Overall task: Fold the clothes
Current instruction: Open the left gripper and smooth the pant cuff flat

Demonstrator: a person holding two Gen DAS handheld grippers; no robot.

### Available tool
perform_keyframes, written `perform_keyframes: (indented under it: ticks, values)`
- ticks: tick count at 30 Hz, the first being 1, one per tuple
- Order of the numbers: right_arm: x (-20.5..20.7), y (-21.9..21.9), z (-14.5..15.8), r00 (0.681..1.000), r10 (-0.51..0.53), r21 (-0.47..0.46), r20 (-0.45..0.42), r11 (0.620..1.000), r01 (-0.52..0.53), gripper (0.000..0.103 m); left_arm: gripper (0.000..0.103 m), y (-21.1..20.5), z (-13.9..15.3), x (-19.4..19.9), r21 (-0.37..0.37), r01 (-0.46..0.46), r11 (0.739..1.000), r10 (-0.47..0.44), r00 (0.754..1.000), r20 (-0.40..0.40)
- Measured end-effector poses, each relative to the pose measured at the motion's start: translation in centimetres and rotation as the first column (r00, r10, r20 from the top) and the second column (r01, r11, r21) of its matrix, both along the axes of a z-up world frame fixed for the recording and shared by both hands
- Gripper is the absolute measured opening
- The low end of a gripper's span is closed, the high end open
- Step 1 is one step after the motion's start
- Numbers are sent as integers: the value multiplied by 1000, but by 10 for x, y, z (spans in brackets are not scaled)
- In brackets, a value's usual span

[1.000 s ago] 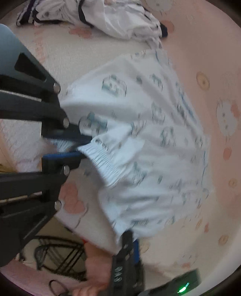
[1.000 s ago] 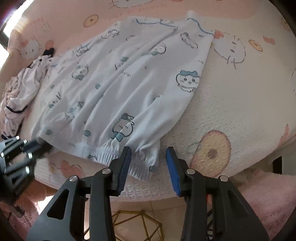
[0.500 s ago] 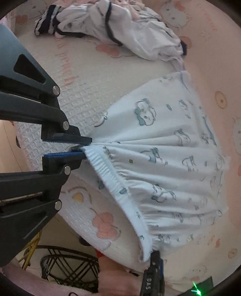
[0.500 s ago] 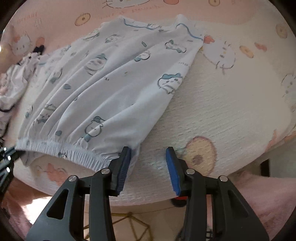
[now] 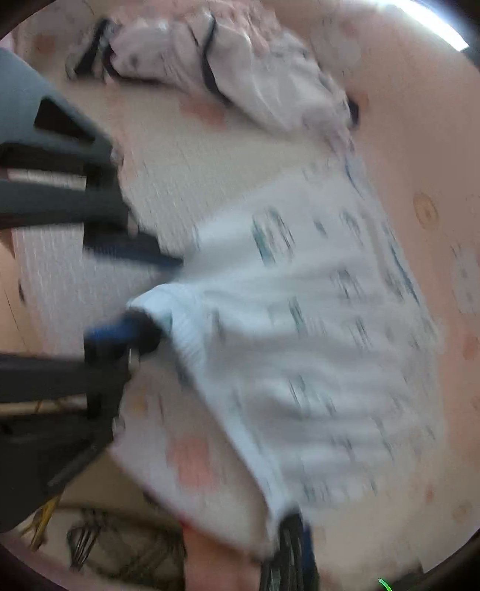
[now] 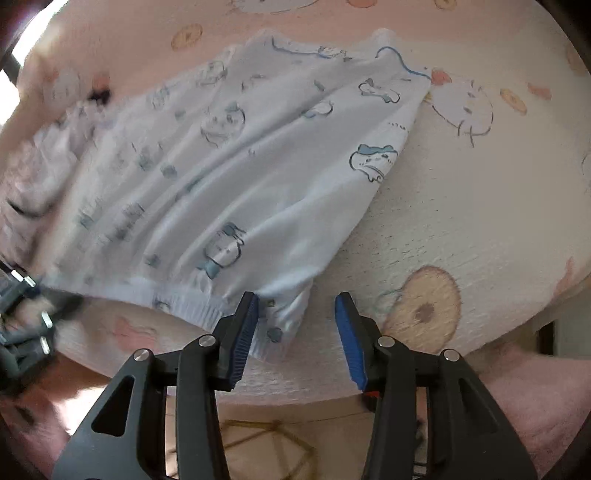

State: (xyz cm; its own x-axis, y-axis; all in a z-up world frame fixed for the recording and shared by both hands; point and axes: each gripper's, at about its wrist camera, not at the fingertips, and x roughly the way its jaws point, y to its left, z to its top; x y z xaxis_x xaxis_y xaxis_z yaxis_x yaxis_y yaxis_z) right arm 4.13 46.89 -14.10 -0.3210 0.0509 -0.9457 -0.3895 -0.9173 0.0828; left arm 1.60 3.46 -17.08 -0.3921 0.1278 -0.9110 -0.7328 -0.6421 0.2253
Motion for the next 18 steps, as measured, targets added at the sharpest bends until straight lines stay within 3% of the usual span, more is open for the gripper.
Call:
perform_keyframes:
  ticks: [3,6,7,8,10,11,13,15,16,18]
  values:
    - [-1,6,2,999,-22,55,28,998,21,45,21,-21,7,-11,8,-89,996,89,996,15]
    - [-1,17,3,997,-64,76,47,995,60,46,25,-30,16,1,-10,-80,997,80,997,-12]
    - [-1,19,4,996,-74,99,55,993,68,46,28,-31,12,7,-20,-68,997,68,998,10]
    - [-2,22,4,994,-83,122,64,990,75,46,39,-31,8,12,-30,-56,998,57,998,33]
    - [-3,26,5,993,-97,136,72,987,86,46,44,-35,2,10,7,-54,999,53,994,91]
    - [-2,31,7,992,-107,103,63,990,100,46,44,-38,5,8,28,-66,997,62,992,112]
    - [2,42,13,991,-132,-4,28,991,132,46,48,-51,21,-4,142,-116,983,88,978,190]
    - [9,51,23,987,-158,-135,-24,979,154,48,51,-69,36,-17,274,-188,943,109,954,279]
    - [12,54,29,985,-163,-188,-48,970,152,49,51,-84,44,-26,365,-251,896,113,926,359]
    - [14,59,37,984,-155,-252,-84,959,129,53,51,-102,48,-36,456,-333,825,107,885,454]
